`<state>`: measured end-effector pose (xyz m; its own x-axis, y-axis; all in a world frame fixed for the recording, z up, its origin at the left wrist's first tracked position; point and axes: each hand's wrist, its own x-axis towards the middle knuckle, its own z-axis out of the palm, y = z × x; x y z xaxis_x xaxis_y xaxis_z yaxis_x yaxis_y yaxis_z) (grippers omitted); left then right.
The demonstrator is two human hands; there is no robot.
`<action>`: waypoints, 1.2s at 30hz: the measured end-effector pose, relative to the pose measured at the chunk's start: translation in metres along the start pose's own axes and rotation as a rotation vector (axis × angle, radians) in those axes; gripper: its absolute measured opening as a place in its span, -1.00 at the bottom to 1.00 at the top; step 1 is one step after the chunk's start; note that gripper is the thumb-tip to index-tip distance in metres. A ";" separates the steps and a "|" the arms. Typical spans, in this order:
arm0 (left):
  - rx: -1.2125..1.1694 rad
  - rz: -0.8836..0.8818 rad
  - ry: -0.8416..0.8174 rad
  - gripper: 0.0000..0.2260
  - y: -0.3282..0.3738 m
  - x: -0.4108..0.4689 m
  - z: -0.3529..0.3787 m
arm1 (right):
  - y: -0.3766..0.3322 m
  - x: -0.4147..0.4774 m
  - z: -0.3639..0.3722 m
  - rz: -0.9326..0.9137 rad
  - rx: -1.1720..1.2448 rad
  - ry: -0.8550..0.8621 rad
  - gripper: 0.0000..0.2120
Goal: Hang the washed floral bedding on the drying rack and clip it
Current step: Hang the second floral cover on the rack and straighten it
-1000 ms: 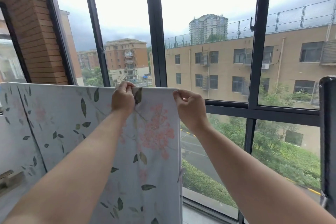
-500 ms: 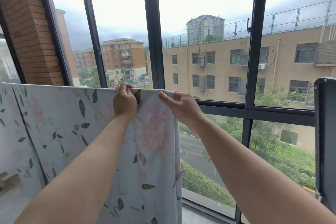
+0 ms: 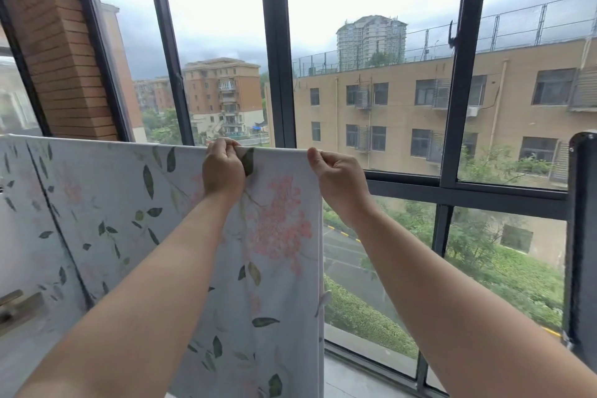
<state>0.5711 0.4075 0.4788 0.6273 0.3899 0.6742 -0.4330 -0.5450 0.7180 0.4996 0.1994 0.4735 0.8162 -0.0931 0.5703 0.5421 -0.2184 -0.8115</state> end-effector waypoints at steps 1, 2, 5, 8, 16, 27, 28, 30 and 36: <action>0.000 -0.006 -0.007 -0.74 0.001 0.000 0.000 | 0.001 0.000 0.001 0.007 0.015 0.014 -0.50; -0.002 -0.011 -0.010 -0.74 0.002 0.000 0.002 | 0.002 -0.001 0.002 -0.003 0.027 0.019 -0.49; -0.025 -0.032 0.019 -0.74 0.003 0.000 0.004 | 0.007 -0.008 0.003 -0.055 -0.009 -0.049 -0.59; 0.016 0.001 0.050 -0.74 -0.001 -0.006 0.002 | 0.019 -0.005 -0.004 -0.051 -0.096 -0.107 -0.70; 0.091 0.129 0.011 -0.71 -0.007 -0.018 -0.001 | 0.028 0.000 -0.008 -0.104 -0.166 -0.026 -0.76; 0.082 -0.136 0.047 -0.81 -0.060 -0.096 -0.003 | 0.025 -0.076 0.029 -0.400 -0.168 0.119 -0.91; 0.082 -0.165 0.008 -0.84 -0.065 -0.104 -0.005 | 0.029 -0.084 0.036 -0.348 -0.168 0.052 -0.90; 0.052 -0.245 -0.067 -0.90 -0.070 -0.119 -0.013 | 0.036 -0.093 0.048 -0.152 -0.179 -0.115 -0.82; 0.048 -0.466 -0.134 -0.89 -0.072 -0.162 -0.059 | 0.049 -0.101 0.073 0.171 -0.078 -0.389 -0.78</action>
<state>0.4623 0.4279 0.3283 0.8265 0.5034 0.2521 -0.0575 -0.3699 0.9273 0.4578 0.2696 0.3669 0.9157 0.2357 0.3254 0.3877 -0.3056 -0.8697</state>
